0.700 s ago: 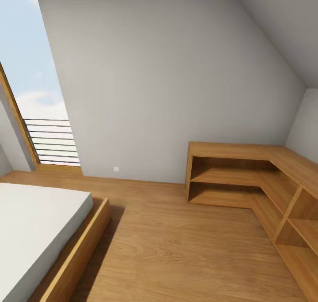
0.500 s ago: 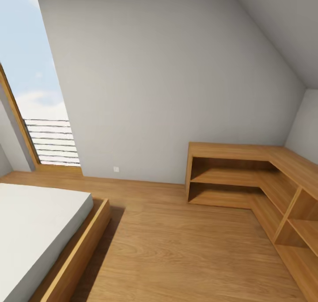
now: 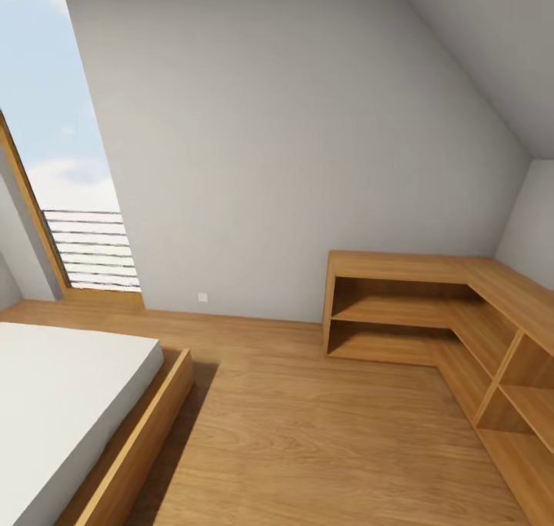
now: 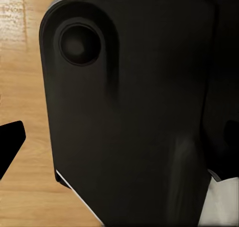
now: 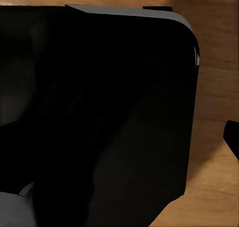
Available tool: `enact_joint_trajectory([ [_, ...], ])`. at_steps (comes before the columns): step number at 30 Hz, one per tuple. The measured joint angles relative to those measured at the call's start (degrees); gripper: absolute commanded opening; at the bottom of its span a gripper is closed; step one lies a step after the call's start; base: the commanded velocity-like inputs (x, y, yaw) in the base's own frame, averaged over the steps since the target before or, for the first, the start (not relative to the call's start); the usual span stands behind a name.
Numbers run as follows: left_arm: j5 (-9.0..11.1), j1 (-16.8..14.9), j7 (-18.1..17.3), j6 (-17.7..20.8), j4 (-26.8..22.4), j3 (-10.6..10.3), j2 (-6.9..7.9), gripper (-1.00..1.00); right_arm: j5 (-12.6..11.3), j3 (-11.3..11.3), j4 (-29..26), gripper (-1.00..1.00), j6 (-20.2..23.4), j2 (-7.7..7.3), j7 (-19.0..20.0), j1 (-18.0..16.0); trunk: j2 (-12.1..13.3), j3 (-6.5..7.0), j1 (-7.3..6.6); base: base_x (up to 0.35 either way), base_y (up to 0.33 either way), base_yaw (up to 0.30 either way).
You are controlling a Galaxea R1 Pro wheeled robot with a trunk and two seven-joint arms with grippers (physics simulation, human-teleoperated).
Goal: In the bedroom, organize the workspace by keeping the computer under the desk, ensuring the monitor is on the desk, placing the keyboard on the desk next to the monitor, placing the mouse on the desk next to the keyboard, moving the folder from the swivel chair onto the desk next to the mouse, stacking the notebook on top of the folder with the pen on top of the notebook, and positioning the swivel chair next to the desk.
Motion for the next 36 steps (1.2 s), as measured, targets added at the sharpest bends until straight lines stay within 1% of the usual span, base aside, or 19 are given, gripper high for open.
enact_joint_trajectory([
  [8, 0.0, 0.0, 0.0, -0.1, -0.1, 0.0, 0.33, 1.0, 0.1, 0.1, 0.0, 1.0, -2.8, 0.03, 0.1, 0.0, 3.2, 1.44, -1.76, 0.0, 0.0, 0.0],
  [19, 0.0, 0.0, 0.0, -0.4, -0.2, 0.0, 0.49, 1.0, 0.4, 0.1, 0.0, 1.0, -2.8, -0.05, 0.1, 0.0, 7.6, 3.41, -4.17, 0.0, 0.0, 0.0],
  [20, 0.0, 0.0, 0.0, -0.6, -0.2, 0.0, 0.52, 1.0, 0.4, 0.1, 0.0, 1.0, -2.8, -0.05, 0.1, 0.0, 8.0, 3.59, -4.39, 0.0, 0.0, 0.0],
  [21, 0.0, 0.0, 0.0, -2.9, -0.2, 0.0, 0.65, 1.0, 0.4, 0.1, 0.0, 1.0, -2.8, -0.08, 0.1, 0.0, 8.4, 3.77, -4.61, 0.0, 0.0, 0.0],
  [23, 0.0, 0.0, 0.0, -4.9, -0.2, 0.0, 0.95, 1.0, 0.4, 0.1, -0.1, 1.0, -2.8, -0.14, 0.1, 0.0, 9.2, 4.13, -5.05, 0.0, 0.0, 0.0],
  [24, 0.0, 0.0, 0.1, -6.6, -0.2, 0.1, 1.4, 1.0, 0.4, 0.1, -0.1, 1.0, -2.9, -0.21, 0.0, 0.0, 9.6, 4.31, -5.27, 0.0, 0.0, 0.0],
  [27, 0.0, 0.0, 0.1, -7.3, -0.9, 0.1, 1.66, 1.0, 0.4, 0.0, -0.3, 1.0, -3.2, -0.24, -0.1, 0.0, 10.8, 4.85, -5.93, 0.0, 0.0, 0.0],
  [29, 0.0, 0.0, 0.2, -7.4, -3.6, 0.1, 1.73, 1.0, 0.1, -0.2, -1.4, 1.0, -5.1, -0.25, -0.2, 0.0, 11.6, 5.21, -6.37, 0.0, 0.0, 0.0],
  [31, 0.2, 0.0, 0.2, -7.5, -5.1, 0.1, 1.77, 1.0, 0.1, -0.3, -1.9, 1.0, -6.7, -0.24, -0.2, 0.0, 12.4, 5.57, -6.81, 0.0, 0.0, 0.0],
  [33, 1.5, 0.0, 0.3, -7.5, -9.5, 0.2, 1.92, 1.0, 0.0, -0.3, -2.8, 1.0, -10.7, -0.24, -0.3, 0.0, 13.2, 5.94, -7.25, 0.0, 0.0, 0.0],
  [36, 2.5, 0.0, 0.3, -7.5, -13.6, 0.3, 1.95, 1.0, -0.1, -0.3, -4.6, 1.0, -13.6, -0.23, -0.3, 0.0, 14.4, 6.47, -7.91, 0.0, 0.0, 0.0],
])
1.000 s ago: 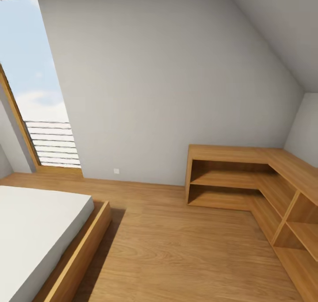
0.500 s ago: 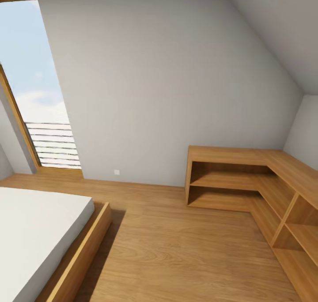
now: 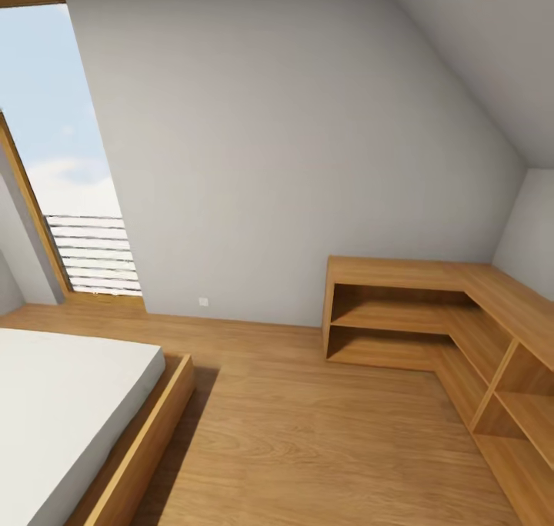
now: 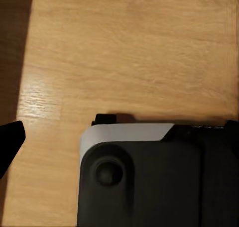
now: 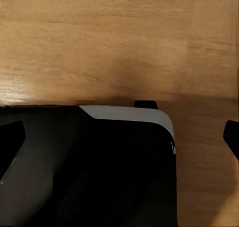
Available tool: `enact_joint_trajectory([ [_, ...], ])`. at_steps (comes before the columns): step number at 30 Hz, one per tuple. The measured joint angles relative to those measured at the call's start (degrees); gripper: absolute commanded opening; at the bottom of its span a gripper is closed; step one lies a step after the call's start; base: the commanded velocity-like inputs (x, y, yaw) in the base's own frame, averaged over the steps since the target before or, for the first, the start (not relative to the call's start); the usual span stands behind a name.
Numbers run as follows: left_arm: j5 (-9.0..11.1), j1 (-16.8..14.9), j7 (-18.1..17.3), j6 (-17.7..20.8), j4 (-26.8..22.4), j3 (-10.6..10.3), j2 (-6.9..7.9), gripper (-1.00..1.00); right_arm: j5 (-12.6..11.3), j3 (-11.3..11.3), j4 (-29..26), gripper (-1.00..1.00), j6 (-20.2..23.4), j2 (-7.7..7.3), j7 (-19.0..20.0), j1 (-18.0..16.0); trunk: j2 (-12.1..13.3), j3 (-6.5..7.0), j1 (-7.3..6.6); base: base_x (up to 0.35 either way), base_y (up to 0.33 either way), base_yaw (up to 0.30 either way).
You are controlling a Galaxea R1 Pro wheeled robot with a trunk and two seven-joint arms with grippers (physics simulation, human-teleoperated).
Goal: In the bedroom, organize the workspace by keeping the computer under the desk, ensuring the monitor is on the desk, placing the keyboard on the desk next to the monitor, placing the mouse on the desk next to the keyboard, moving the folder from the swivel chair onto the desk next to the mouse, stacking the notebook on top of the folder with the pen on top of the notebook, and positioning the swivel chair next to the desk.
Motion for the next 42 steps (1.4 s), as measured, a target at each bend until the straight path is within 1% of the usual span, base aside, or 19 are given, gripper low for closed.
enact_joint_trajectory([
  [3, 0.5, 0.0, 0.0, 0.0, -4.7, 0.0, 0.02, 1.0, 0.0, 0.0, -4.0, 1.0, -2.2, 0.07, 0.0, 0.0, 1.2, 0.54, -0.66, 0.0, 0.0, 0.0],
  [4, 0.7, 0.0, 0.0, 0.0, -7.4, 0.1, -0.01, 1.0, -0.1, -0.1, -7.3, 1.0, -2.8, 0.0, -0.3, 0.0, 1.6, 0.73, -0.88, 0.0, 0.0, 0.0],
  [6, 0.8, 0.0, 0.0, 0.0, -8.7, 0.1, -0.08, 1.0, -0.1, -0.1, -10.1, 1.0, -3.0, -0.03, -1.2, 0.0, 2.4, 1.08, -1.32, 0.0, 0.0, 0.0],
  [9, 0.9, 0.0, 0.0, 0.0, -9.7, 0.1, -0.08, 1.0, -0.1, -0.2, -13.6, 1.0, -3.2, -0.03, -4.1, 0.0, 3.6, 1.62, -1.98, 0.0, 0.0, 0.0],
  [11, 0.9, 0.0, -0.1, -0.1, -9.9, 0.1, -0.04, 1.0, -0.1, -0.2, -15.1, 1.0, -3.3, -0.04, -6.0, 0.0, 4.4, 1.98, -2.42, 0.0, 0.0, 0.0],
  [16, 1.0, 0.0, -0.2, -1.1, -8.4, 0.2, -0.01, 1.0, -0.3, -0.2, -16.2, 1.0, -3.3, -0.04, -7.7, -0.2, 6.4, 2.87, -3.52, 0.0, 0.0, 0.0],
  [18, 1.0, 0.0, -0.1, -5.8, -5.9, 0.2, -0.22, 1.0, -0.3, -0.3, -16.2, 1.0, -3.3, -0.19, -7.9, -0.3, 7.2, 3.23, -3.96, 0.0, 0.0, 0.0],
  [21, 1.4, 0.0, 0.0, -8.9, -3.9, 0.2, -0.33, 1.0, -0.7, -0.3, -14.5, 1.0, -3.3, -0.38, -8.0, -0.3, 8.4, 3.77, -4.62, 0.0, 0.0, 0.0],
  [22, 2.8, 0.0, 0.0, -9.6, -3.4, 0.4, -0.33, 1.0, -1.2, -0.3, -13.2, 1.0, -3.6, -0.43, -8.0, -0.3, 8.8, 3.95, -4.84, 0.0, 0.0, 0.0],
  [23, 6.3, 0.0, -0.1, -10.1, -3.1, 0.8, -0.3, 1.0, -1.5, -0.3, -12.3, 1.0, -5.2, -0.45, -8.0, -0.3, 9.2, 4.13, -5.06, 0.0, 0.0, 0.0],
  [25, 8.5, 0.0, -0.1, -10.3, -3.0, 0.9, -0.24, 1.0, -1.6, -0.3, -12.1, 1.0, -6.8, -0.46, -8.1, -0.3, 10.0, 4.49, -5.5, 0.0, 0.0, 0.0],
  [26, 10.7, 0.0, -0.1, -10.4, -3.0, 0.9, -0.21, 1.0, -1.7, -0.3, -11.9, 1.0, -8.8, -0.47, -8.1, -0.3, 10.4, 4.67, -5.71, 0.0, 0.0, 0.0],
  [28, 13.6, 0.0, -0.2, -10.7, -3.0, 1.0, -0.09, 1.0, -1.8, -0.3, -11.5, 1.0, -11.4, -0.47, -8.1, -0.3, 11.2, 5.03, -6.15, 0.0, 0.0, 0.0],
  [31, 15.3, 0.0, -0.2, -10.8, -3.1, 1.1, 0.14, 1.0, -1.9, -0.3, -11.2, 1.0, -12.7, -0.47, -8.1, -0.3, 12.1, 5.4, -6.6, 0.0, 0.0, 0.0],
  [36, 15.8, 0.0, -0.7, -11.6, -3.1, 1.2, 0.29, 1.0, -1.5, -0.3, -11.4, 1.0, -13.5, -0.69, -8.1, -0.3, 12.1, 5.4, -6.6, 0.0, 0.0, 0.0],
  [37, 15.7, 0.0, -0.7, -12.9, -3.1, 1.1, 0.33, 1.0, -1.4, -0.3, -11.5, 1.0, -13.6, -0.88, -8.1, -0.3, 12.1, 5.4, -6.6, 0.0, 0.0, 0.0],
  [39, 15.8, 0.0, -0.8, -17.9, -2.4, 1.0, 0.47, 1.0, -1.0, -0.2, -11.6, 1.0, -13.7, -1.1, -8.1, -0.3, 12.1, 5.4, -6.6, 0.0, 0.0, 0.0],
  [41, 15.8, 0.0, -0.8, -24.1, -0.3, 0.9, 0.57, 1.0, -0.2, -0.1, -11.5, 1.0, -13.8, -1.25, -8.1, -0.3, 12.1, 5.4, -6.6, 0.0, 0.0, 0.0],
  [42, 15.8, 0.0, -0.8, -26.1, 0.6, 1.0, 0.59, 1.0, 0.3, 0.0, -11.5, 1.0, -14.0, -1.28, -8.0, -0.3, 12.1, 5.4, -6.6, 0.0, 0.0, 0.0],
])
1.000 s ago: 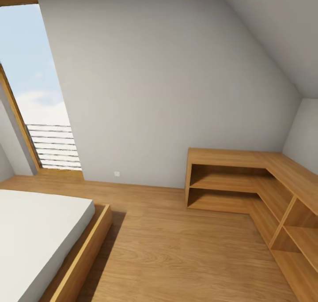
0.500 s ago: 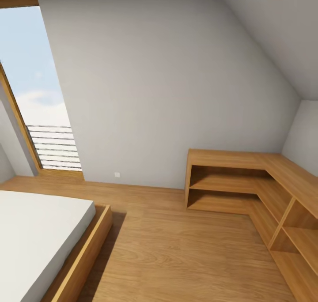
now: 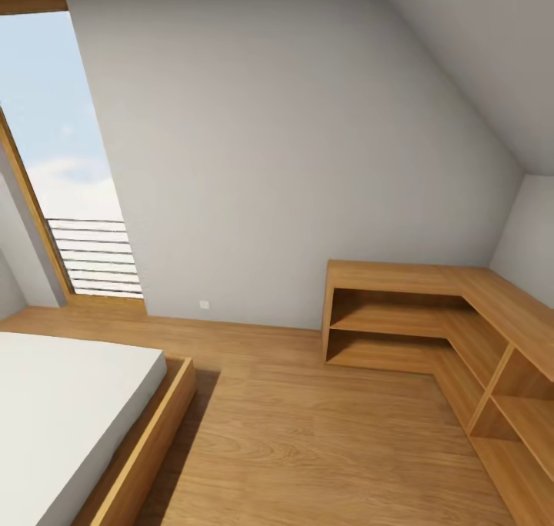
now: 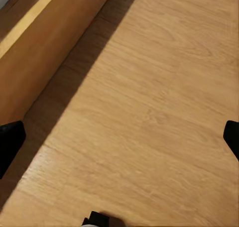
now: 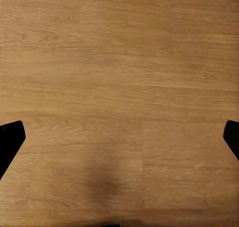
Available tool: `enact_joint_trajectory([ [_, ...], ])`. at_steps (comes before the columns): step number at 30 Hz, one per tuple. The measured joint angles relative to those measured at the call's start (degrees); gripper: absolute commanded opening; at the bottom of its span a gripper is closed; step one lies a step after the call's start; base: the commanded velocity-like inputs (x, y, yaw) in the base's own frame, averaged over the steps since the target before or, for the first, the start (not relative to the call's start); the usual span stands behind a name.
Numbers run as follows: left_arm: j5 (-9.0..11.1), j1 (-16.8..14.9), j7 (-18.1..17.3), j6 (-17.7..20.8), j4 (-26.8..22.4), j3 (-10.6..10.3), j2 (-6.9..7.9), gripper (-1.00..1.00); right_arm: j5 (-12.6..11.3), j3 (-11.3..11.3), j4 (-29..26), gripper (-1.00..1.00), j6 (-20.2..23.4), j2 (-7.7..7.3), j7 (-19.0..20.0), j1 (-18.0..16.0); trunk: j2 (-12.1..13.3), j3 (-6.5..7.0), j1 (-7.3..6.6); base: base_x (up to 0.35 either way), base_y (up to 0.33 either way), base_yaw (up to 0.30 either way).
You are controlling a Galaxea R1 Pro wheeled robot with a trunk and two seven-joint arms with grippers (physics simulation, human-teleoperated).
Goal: In the bedroom, organize the workspace by keeping the computer under the desk, ensuring the monitor is on the desk, placing the keyboard on the desk next to the monitor, placing the mouse on the desk next to the keyboard, moving the folder from the swivel chair onto the desk next to the mouse, stacking the notebook on top of the folder with the pen on top of the notebook, and positioning the swivel chair next to the desk.
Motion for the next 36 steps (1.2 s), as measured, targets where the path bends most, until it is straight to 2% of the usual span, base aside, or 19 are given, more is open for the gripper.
enact_joint_trajectory([
  [2, 0.0, 0.0, 0.0, -2.1, 1.1, 0.0, 0.02, 1.0, 0.8, 0.2, 0.2, 1.0, -1.1, 0.06, 0.0, 0.0, 0.0, 0.0, 0.0, 0.0, 0.0, 0.0],
  [5, 0.0, 0.0, 0.0, -3.3, 1.7, 0.0, 0.04, 1.0, 1.2, 0.2, 0.4, 1.0, -2.1, 0.3, 0.0, 0.0, 0.0, -0.02, 0.0, 0.0, 0.0, 0.112],
  [36, 0.1, 0.0, 0.3, -3.9, 1.9, 0.0, 0.04, 1.0, 1.0, -0.1, 0.0, 1.0, -2.3, 0.24, -0.1, 0.0, 0.0, -1.78, 0.0, 0.0, 0.0, 0.213],
])
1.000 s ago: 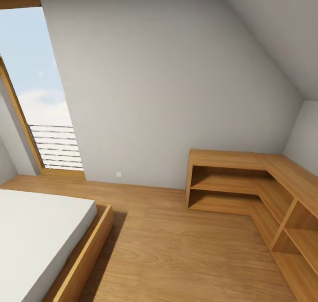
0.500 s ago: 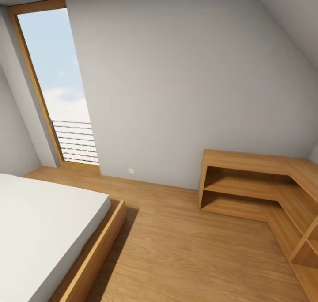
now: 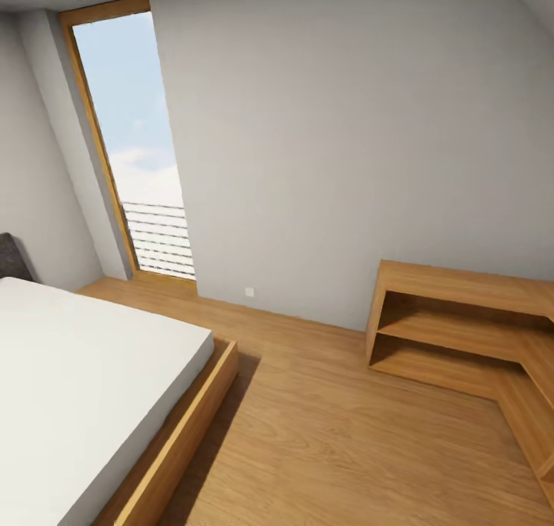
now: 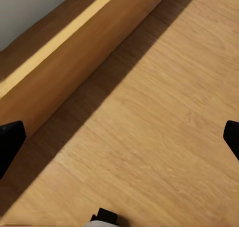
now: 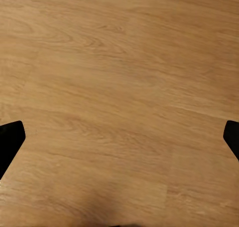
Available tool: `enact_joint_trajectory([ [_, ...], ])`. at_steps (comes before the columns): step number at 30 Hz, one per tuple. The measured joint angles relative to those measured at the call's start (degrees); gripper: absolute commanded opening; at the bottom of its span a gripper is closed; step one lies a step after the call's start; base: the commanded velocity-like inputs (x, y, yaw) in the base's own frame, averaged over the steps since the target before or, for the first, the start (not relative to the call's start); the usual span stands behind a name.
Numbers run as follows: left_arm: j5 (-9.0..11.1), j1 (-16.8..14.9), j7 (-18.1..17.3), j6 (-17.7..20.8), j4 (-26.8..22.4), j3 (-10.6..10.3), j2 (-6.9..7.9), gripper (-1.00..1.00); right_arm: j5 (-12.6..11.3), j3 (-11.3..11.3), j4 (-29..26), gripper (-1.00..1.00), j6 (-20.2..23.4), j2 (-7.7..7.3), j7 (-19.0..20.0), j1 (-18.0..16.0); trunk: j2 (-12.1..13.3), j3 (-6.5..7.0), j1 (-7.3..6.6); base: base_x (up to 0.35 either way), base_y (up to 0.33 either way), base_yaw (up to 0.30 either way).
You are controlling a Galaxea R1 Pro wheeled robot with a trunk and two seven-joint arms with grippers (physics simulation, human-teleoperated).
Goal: In the bedroom, organize the workspace by keeping the computer under the desk, ensuring the monitor is on the desk, placing the keyboard on the desk next to the monitor, placing the mouse on the desk next to the keyboard, moving the folder from the swivel chair onto the desk next to the mouse, stacking the notebook on top of the folder with the pen on top of the notebook, and positioning the swivel chair next to the desk.
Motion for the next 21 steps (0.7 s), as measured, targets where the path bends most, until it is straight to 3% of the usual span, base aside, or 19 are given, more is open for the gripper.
enact_joint_trajectory([
  [21, 0.1, 0.0, 0.3, 0.7, 0.0, 0.1, -0.24, 1.0, -0.1, -0.1, -0.2, 1.0, 0.0, 0.09, -0.1, 0.0, 8.0, 2.16, -4.39, 0.0, 0.0, 0.192],
])
